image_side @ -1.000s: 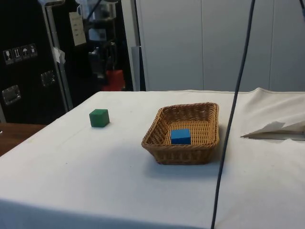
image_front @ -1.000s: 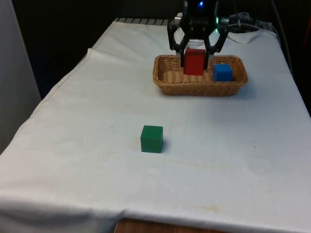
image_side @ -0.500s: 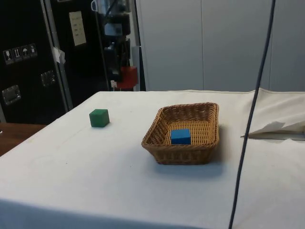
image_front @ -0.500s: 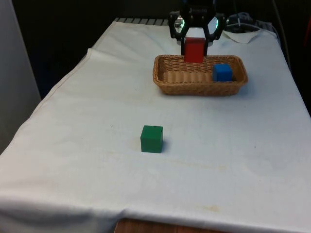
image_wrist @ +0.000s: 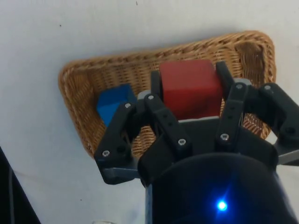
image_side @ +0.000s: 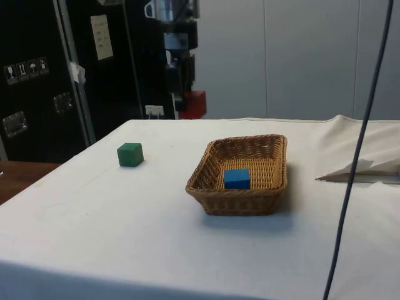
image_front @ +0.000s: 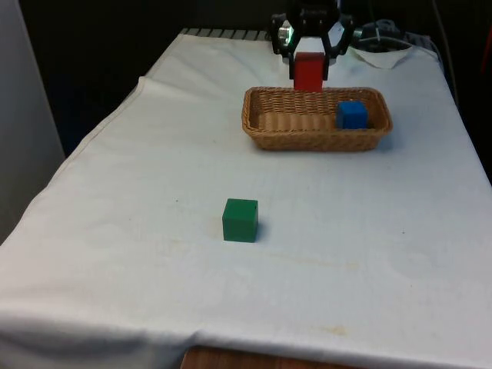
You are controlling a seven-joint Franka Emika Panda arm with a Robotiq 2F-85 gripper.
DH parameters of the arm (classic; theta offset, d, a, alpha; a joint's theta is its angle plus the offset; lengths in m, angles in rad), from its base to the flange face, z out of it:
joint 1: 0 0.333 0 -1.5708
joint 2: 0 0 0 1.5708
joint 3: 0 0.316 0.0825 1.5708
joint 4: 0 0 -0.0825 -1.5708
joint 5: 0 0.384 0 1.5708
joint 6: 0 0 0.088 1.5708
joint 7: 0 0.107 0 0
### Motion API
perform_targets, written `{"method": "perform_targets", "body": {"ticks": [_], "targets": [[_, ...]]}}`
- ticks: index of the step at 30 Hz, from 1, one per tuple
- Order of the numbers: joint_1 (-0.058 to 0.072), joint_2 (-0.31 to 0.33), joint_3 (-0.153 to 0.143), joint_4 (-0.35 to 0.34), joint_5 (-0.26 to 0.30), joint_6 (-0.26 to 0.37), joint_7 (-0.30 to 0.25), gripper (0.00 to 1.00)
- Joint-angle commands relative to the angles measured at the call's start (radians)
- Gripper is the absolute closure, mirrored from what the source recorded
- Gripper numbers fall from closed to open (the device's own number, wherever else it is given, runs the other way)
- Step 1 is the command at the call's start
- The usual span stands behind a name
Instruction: Pick up exactly two blocks and place them into the basket.
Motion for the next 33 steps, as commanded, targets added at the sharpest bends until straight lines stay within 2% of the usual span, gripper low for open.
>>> {"method": "perform_targets", "body": {"ticks": [1,4,5,6,11,13,19,20,21,22,25,28,29,30,33], "targets": [[0.000,-0.010,0.000,-0.027,-0.014,0.028,0.011,0.96],[0.000,-0.022,0.000,-0.084,-0.011,0.073,0.007,0.96],[0.000,-0.017,0.000,-0.070,0.000,0.053,0.000,0.96],[0.000,-0.024,0.000,-0.096,-0.010,0.084,0.006,0.96],[-0.001,-0.019,-0.001,-0.161,-0.004,0.155,-0.007,0.96],[0.000,-0.019,-0.001,-0.165,0.000,0.150,-0.008,0.96],[-0.001,-0.008,-0.013,-0.236,0.002,0.239,-0.035,0.96],[-0.001,-0.006,-0.014,-0.245,0.002,0.250,-0.038,0.96],[0.000,-0.007,-0.014,-0.231,0.000,0.226,-0.031,0.96],[-0.001,-0.003,-0.016,-0.254,0.003,0.263,-0.041,0.96],[0.000,0.013,-0.019,-0.285,0.007,0.308,-0.053,0.96],[-0.001,0.027,-0.022,-0.305,0.009,0.341,-0.061,0.96],[0.000,0.025,-0.023,-0.296,0.001,0.322,-0.050,0.96],[-0.001,0.035,-0.022,-0.311,0.011,0.353,-0.063,0.96],[-0.001,0.056,-0.021,-0.324,0.014,0.383,-0.070,0.96]]}}
